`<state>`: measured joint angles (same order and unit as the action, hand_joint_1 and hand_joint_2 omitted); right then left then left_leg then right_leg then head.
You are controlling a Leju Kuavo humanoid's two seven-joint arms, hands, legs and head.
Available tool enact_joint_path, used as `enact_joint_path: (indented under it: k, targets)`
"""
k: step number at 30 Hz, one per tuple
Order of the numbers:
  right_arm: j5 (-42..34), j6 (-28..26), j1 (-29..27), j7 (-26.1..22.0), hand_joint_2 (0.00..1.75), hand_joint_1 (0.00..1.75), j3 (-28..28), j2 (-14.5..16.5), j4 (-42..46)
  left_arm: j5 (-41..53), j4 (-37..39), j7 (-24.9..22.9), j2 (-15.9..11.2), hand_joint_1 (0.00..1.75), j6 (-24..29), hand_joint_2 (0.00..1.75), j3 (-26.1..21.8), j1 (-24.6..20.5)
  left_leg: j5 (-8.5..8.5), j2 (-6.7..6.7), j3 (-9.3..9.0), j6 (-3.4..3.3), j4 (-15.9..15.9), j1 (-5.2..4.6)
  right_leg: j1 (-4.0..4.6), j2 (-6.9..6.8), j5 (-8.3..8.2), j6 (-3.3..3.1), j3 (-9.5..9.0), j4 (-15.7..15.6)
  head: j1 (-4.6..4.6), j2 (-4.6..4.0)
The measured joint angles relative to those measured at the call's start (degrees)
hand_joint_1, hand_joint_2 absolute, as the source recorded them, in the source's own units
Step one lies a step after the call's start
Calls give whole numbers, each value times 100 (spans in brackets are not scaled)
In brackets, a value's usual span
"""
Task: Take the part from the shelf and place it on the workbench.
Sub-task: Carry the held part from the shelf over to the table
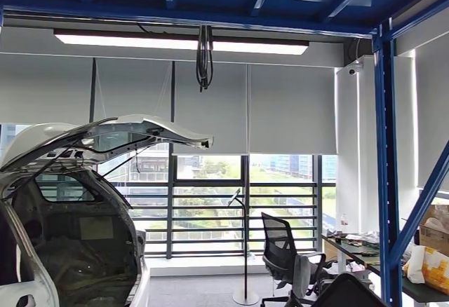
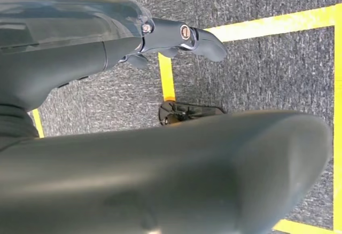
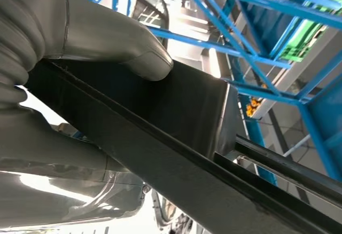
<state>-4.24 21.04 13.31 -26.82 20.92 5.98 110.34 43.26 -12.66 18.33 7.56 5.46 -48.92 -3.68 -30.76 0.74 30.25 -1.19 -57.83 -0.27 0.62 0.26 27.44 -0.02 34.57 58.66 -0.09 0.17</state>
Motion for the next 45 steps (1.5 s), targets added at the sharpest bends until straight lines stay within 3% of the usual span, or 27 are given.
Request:
enact_joint_path:
  k: [5, 8, 10, 12, 13, 14, 15, 17, 19, 22, 24, 27, 29, 30, 33, 34, 38, 39, 40, 42, 43, 44, 45]
  targets:
    - [-126, 45, -9, 39, 175, 175, 78, -45, 19, 71, 0, -2, -6, 0, 27, 175, -25, 20, -1, 1, 7, -15, -19, -29, -27, 1, -21, 32, 0, -12, 0, 0]
    - [-201, 64, -5, 64, 175, 175, 127, -63, 13, 111, 0, 2, -5, 0, 33, 175, -43, 17, 59, -15, -23, -79, 55, 6, -24, 4, 35, 76, 21, 50, 1, 0]
    - [-256, 88, -3, 68, 175, 175, 145, -80, 7, 133, 0, -11, -4, 0, 32, 175, -53, 13, 98, -31, -49, -118, 107, 49, -38, 3, 301, 122, 207, 480, 1, 0]
    - [-321, 125, -15, 40, 175, 175, 158, -105, -4, 150, 0, -54, -4, 0, 14, 175, -62, 18, 100, -32, -50, -121, 111, 61, -80, -1, 625, 175, 562, 1236, 0, 0]
    - [-345, 137, -27, 22, 175, 175, 163, -119, -9, 159, 0, -82, -4, 0, -1, 175, -67, 23, 96, -32, -52, -115, 110, 67, -101, -2, 689, 199, 698, 1507, 0, 0]
    - [-363, 148, -35, 6, 175, 175, 165, -132, -13, 168, 0, -111, -4, 0, -16, 175, -71, 27, 88, -29, -59, -103, 109, 77, -118, -3, 646, 220, 744, 1584, 0, 0]
    - [-374, 156, -40, -7, 175, 175, 165, -144, -13, 174, 0, -145, -4, 0, -31, 175, -77, 29, 75, -25, -75, -82, 108, 90, -134, -4, 494, 237, 673, 1418, 0, 0]
    - [-384, 163, -44, -25, 175, 175, 168, -161, -12, 182, 0, -207, -4, 0, -55, 175, -94, 36, 24, -14, -126, -8, 102, 114, -152, -2, 85, 256, 311, 660, 1, 0]
    - [-389, 167, -46, -29, 175, 175, 172, -175, -9, 192, 0, -275, -4, 0, -66, 175, -121, 35, -20, -10, -135, 75, 76, 114, -140, 6, -82, 212, 64, 121, 1, 1]
    - [-396, 175, -59, -37, 175, 175, 168, -190, -7, 201, 0, -353, -5, 0, -73, 175, -169, 46, -22, -14, -96, 166, 52, 117, -122, 17, -54, 102, 66, 53, 3, 1]
    - [-398, 185, -65, -73, 175, 175, 159, -196, -6, 209, 0, -388, -6, 0, -81, 175, -197, 55, -183, -20, -27, 211, -127, 125, -138, 5, -70, 42, 64, 28, 2, 0]
    - [-403, 232, -111, -156, 175, 175, 140, -235, -6, 235, 0, -421, -7, 0, -92, 175, -236, 60, -728, -25, 388, 242, -1100, 127, -129, -30, -87, -31, 93, 12, 3, 0]
    - [-406, 269, -159, -192, 175, 175, 125, -274, -9, 239, 0, -445, -8, 0, -119, 175, -258, 77, -845, -25, 571, 239, -1543, 125, -110, -42, -106, -60, 123, 15, 3, 0]
    - [-408, 286, -173, -210, 175, 175, 118, -289, -10, 242, 0, -463, -10, 0, -137, 175, -269, 85, -740, -25, 512, 227, -1448, 123, -103, -41, -119, -68, 137, 17, 3, 0]
    - [-405, 320, -176, -277, 175, 175, 77, -311, -7, 263, 0, -521, -24, 0, -176, 175, -311, 74, -202, -25, -51, 163, -344, 105, -91, -30, -171, -37, 165, 26, 2, 0]
    - [-404, 331, -173, -298, 175, 175, 57, -315, -1, 276, 0, -543, -28, 0, -185, 175, -325, 65, -114, -24, -170, 147, -83, 93, -86, -30, -196, -7, 182, 31, 2, 0]
    - [-404, 371, -174, -333, 175, 175, -3, -338, 15, 303, 0, -622, -46, 0, -201, 175, -365, 94, 6, -37, -150, 53, 69, 63, -97, -18, -275, 140, 247, 34, 2, 0]
    - [-405, 376, -173, -336, 175, 175, -15, -349, 19, 306, -1, -630, -51, 0, -198, 175, -377, 99, 59, -51, -115, 10, 80, 68, -103, -13, -169, 168, 281, 110, 2, 0]
    - [-409, 385, -174, -338, 175, 175, -31, -363, 21, 317, -1, -645, -57, 0, -194, 175, -388, 96, 116, -64, -68, -29, 92, 74, -108, -8, 39, 188, 346, 303, 2, 0]
    - [-420, 405, -191, -342, 175, 175, -61, -395, 22, 342, -2, -688, -70, 0, -183, 175, -406, 89, 210, -77, 44, -79, 89, 65, -120, -10, 593, 219, 535, 1000, 2, 0]
    - [-428, 413, -212, -345, 175, 175, -78, -410, 21, 354, -2, -706, -78, 0, -180, 175, -412, 93, 255, -80, 105, -87, 86, 56, -123, -10, 785, 233, 607, 1362, 2, 0]
    - [-436, 416, -235, -349, 175, 175, -94, -422, 19, 357, -2, -715, -84, 0, -179, 175, -419, 99, 298, -84, 164, -89, 82, 49, -123, -11, 854, 242, 611, 1588, 2, 0]
    - [-444, 419, -254, -355, 175, 175, -106, -433, 18, 360, -2, -718, -91, 0, -179, 175, -426, 104, 340, -87, 222, -87, 78, 43, -122, -11, 809, 244, 521, 1612, 2, 0]
